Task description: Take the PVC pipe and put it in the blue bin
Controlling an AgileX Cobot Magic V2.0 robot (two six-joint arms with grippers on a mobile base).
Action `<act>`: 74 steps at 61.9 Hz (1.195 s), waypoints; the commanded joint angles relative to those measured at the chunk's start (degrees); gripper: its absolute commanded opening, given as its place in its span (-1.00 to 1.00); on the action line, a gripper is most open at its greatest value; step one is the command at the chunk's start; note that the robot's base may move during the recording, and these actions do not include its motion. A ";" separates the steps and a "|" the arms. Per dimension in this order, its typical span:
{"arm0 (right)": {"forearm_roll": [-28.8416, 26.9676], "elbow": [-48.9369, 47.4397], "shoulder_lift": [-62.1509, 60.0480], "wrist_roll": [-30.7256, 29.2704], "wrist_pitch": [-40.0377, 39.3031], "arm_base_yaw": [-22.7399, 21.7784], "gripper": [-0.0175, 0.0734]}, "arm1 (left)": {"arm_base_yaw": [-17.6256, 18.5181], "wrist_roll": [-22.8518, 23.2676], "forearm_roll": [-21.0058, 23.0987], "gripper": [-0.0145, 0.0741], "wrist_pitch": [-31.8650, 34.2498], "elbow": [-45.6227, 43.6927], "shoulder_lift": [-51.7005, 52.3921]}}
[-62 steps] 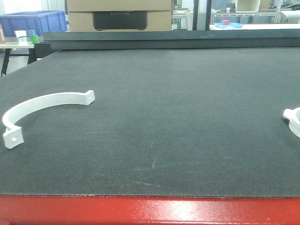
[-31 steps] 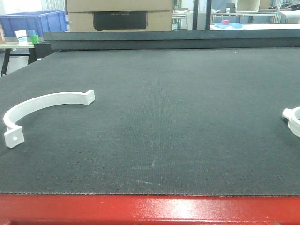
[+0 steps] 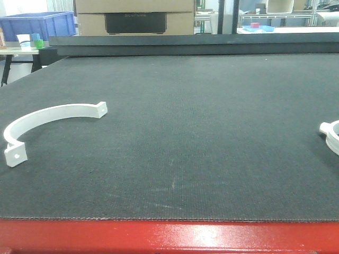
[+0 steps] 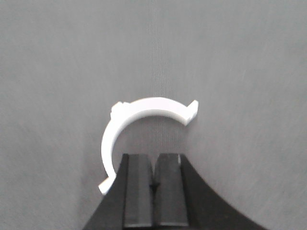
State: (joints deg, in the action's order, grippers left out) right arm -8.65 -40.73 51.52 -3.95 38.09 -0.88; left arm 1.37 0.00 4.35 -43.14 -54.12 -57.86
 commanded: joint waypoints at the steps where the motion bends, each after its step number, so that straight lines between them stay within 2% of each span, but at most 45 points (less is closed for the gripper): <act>1: 0.50 -0.47 3.43 -0.38 -0.55 -0.09 -0.98 | -0.04 0.00 0.63 -0.92 0.42 -0.33 -1.78; 26: -1.22 -0.47 5.92 -0.38 -5.29 -0.09 -0.98 | -0.04 0.00 0.63 -0.92 0.42 -0.33 -4.86; 34: -3.70 -0.47 6.16 -0.38 -7.46 -0.09 -0.98 | -0.04 0.00 0.85 -0.92 0.42 -0.28 -4.84; 55: -5.64 -11.86 11.40 -0.38 -4.59 0.02 -0.95 | -0.04 0.00 2.26 -0.92 0.42 -0.28 -4.84; 64: -5.69 -17.51 16.30 -0.16 -1.77 2.67 -0.95 | -0.04 0.00 2.26 -0.92 0.52 -0.28 -4.84; 74: -5.11 -22.29 24.29 1.58 0.06 7.90 -0.95 | -0.04 0.00 2.26 -0.92 0.52 -0.28 -4.84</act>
State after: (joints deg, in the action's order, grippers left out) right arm -14.23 -60.79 72.06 -3.61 37.09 4.96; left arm 1.37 0.00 5.89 -43.26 -54.12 -62.73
